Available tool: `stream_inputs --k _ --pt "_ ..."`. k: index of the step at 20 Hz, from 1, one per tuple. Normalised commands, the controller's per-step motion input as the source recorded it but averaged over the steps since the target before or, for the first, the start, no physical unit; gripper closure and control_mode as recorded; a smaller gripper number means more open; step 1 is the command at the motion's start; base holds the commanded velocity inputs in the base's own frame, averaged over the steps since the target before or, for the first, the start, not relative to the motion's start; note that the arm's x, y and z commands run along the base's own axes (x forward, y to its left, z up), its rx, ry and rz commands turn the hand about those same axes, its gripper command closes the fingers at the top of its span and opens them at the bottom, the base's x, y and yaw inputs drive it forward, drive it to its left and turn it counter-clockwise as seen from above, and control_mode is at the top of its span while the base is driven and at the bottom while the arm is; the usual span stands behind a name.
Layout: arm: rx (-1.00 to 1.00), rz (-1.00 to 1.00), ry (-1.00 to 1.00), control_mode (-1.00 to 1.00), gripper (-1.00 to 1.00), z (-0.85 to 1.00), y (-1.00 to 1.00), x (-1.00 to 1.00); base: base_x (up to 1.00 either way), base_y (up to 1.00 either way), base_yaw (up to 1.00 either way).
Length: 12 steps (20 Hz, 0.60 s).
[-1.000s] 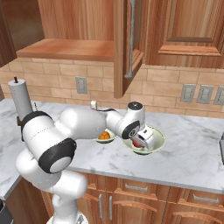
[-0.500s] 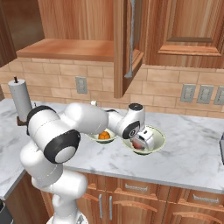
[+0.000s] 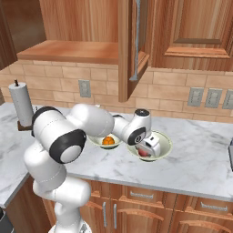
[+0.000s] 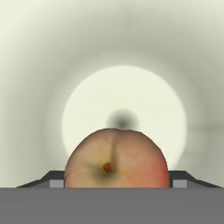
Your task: Pick both bowls and place them on the counter. Then place the peach in one bowl and place the orange in the other bowl.
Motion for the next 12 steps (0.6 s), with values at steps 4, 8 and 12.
stream_inputs --k 4,8,12 --pt "0.00 0.03 0.00 -1.00 1.00 -0.06 -0.04 0.03 0.00 0.00 0.00" --pt "0.00 0.03 0.00 -1.00 -1.00 0.00 -0.02 0.02 0.00 0.00 0.00" --pt "0.00 0.03 0.00 -1.00 -1.00 0.00 -0.02 0.02 0.00 0.00 0.00"
